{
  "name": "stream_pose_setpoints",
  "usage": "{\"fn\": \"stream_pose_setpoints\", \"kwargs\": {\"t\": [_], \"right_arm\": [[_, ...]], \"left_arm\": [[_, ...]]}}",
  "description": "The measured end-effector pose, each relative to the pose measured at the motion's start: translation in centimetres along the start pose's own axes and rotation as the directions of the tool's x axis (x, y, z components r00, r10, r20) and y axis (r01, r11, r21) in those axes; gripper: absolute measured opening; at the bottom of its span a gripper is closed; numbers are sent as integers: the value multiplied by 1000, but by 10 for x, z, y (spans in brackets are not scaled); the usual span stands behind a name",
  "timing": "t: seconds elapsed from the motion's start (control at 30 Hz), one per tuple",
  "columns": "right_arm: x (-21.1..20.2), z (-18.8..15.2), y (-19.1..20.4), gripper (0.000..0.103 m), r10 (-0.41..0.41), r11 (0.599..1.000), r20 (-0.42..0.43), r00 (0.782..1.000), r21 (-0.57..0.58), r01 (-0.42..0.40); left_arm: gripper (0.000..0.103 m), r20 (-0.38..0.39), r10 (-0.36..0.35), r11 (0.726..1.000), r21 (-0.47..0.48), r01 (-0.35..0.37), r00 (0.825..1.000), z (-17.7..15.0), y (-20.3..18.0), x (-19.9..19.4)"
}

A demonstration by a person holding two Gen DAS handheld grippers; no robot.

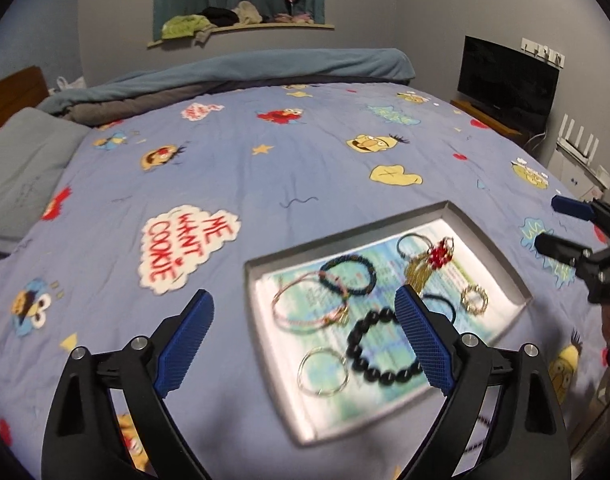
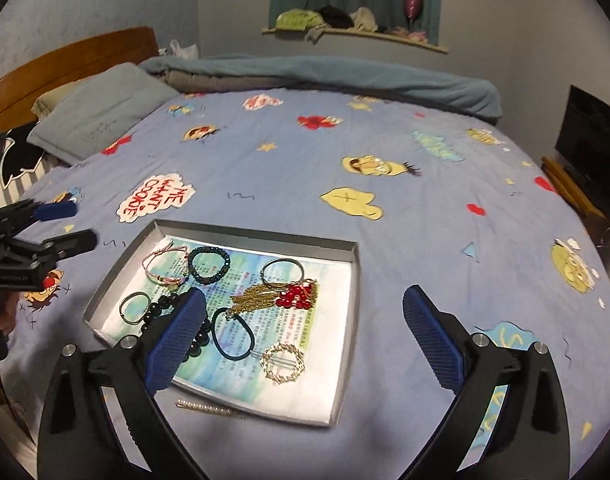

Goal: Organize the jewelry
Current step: 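Open both tools to release the blue bracelet and silver bangle, then withdraw both tools toward the last loose pieces, then grasp the dark red bead bracelet with the left tool while the right tool grasps the pearl hair clip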

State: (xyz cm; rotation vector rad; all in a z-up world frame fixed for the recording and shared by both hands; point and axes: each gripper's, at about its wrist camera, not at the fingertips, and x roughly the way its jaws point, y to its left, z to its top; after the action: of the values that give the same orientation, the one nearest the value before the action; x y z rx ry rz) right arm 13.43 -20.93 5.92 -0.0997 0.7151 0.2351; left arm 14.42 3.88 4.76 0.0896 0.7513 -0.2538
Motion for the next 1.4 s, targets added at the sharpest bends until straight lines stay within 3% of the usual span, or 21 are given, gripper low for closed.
{"fn": "stream_pose_setpoints", "kwargs": {"t": [0.3,0.67,0.93,1.27,1.4], "right_arm": [[-13,-38,13,97,-7,999,5,1000,44,7],[-5,-75,20,97,-5,999,-36,999,52,7],[3,-91,21,97,6,999,-61,998,40,-3],[10,-107,22,97,22,999,-89,996,31,-20],[14,-110,25,97,47,999,-109,993,21,-45]], "left_arm": [[93,-28,18,999,-30,-19,999,-54,-12,-24],[93,-90,3,1000,6,-2,996,-105,-51,-5],[93,-100,7,999,35,-4,995,-123,-64,7],[93,-104,-57,996,65,64,993,-133,-79,14],[84,-98,-94,992,73,101,991,-133,-87,16]]}}
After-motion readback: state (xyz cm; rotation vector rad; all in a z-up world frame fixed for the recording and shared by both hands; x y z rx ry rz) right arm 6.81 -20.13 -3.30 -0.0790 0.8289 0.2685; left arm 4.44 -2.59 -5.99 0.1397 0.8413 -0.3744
